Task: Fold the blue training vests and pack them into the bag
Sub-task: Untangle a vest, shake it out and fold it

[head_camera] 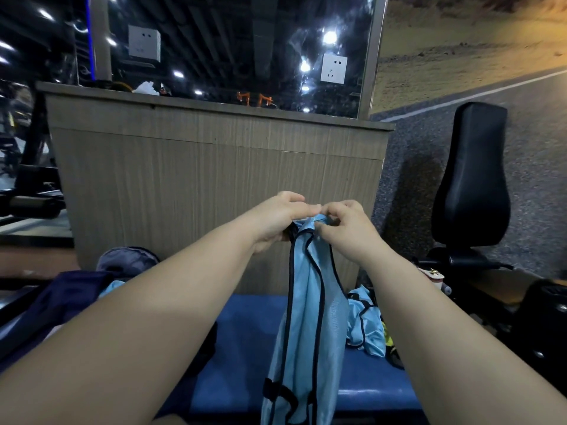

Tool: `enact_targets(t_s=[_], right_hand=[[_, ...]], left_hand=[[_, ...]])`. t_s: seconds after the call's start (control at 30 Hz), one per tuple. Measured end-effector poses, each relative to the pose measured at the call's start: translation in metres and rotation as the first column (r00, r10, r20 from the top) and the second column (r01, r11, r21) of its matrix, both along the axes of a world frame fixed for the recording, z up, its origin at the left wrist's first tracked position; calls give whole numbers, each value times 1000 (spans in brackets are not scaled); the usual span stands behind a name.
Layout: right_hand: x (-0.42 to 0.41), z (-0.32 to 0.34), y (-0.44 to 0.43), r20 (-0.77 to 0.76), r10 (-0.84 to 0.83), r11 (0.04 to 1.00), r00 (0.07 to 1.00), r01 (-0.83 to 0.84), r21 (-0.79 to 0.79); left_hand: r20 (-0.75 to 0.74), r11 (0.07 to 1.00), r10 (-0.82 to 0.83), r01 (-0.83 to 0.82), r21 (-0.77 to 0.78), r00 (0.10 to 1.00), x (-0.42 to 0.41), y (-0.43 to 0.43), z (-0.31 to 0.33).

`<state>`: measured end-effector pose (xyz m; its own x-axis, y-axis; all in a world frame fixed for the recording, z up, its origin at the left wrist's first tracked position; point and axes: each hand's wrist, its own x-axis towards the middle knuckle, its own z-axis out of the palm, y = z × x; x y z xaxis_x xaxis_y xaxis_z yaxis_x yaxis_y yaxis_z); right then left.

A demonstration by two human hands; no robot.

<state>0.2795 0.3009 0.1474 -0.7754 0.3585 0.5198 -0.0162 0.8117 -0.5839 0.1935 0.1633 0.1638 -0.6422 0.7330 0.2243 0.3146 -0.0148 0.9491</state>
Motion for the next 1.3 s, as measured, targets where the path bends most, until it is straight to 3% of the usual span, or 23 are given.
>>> enact_targets(t_s=[0.13,0.23,0.37,0.5,0.57,0.63,0.67,0.73,0.8,0.87,0.97,1.07,1.17,1.3], right_hand=[[2,3,-3,-10,-19,1000,1000,19,-22],[-3,2,-3,-116,-42,996,992,32,-86],[-7,5,-7,-238,-46,995,970,23,-98],[-10,0,-1,-259,-6,966,966,-61,-250],[-10,-9,7,-197,158,857,968,-234,-460],[-7,-23,15,22,366,760,931,-285,-584],[-6,-31,17,208,405,809,890,-243,-536],[-6,-51,22,515,299,938,803,-150,-311],[-8,-69,32,616,159,985,771,-81,-153],[-8,-83,47,648,125,987,751,-30,-156],[-1,-94,69,591,204,943,781,5,-332],[-2,-104,80,378,339,794,861,-47,-606],[-13,-113,85,231,285,690,930,-32,-723],[-27,-124,86,314,140,821,939,67,-568]], left_hand=[[-11,999,-31,31,28,999,-1,1,-6],[4,995,12,-12,95,1000,-2,6,-10],[0,1000,2,-2,13,1000,-3,6,-23],[178,990,-20,-5,139,984,-5,5,-29],[225,978,-15,-32,206,974,-10,4,-26],[222,975,10,-58,213,975,-15,2,-21],[215,974,26,-74,215,976,-17,1,-19],[191,971,60,-102,216,980,-24,0,-14],[154,968,111,-142,206,982,-32,-3,-11],[127,964,168,-190,185,977,-42,-9,-10],[106,955,246,-259,143,964,-61,-21,-13],[68,942,318,-324,91,945,-79,-31,-18],[29,932,360,-361,34,932,-91,-34,-23],[24,944,329,-329,8,944,-101,-23,-28]])
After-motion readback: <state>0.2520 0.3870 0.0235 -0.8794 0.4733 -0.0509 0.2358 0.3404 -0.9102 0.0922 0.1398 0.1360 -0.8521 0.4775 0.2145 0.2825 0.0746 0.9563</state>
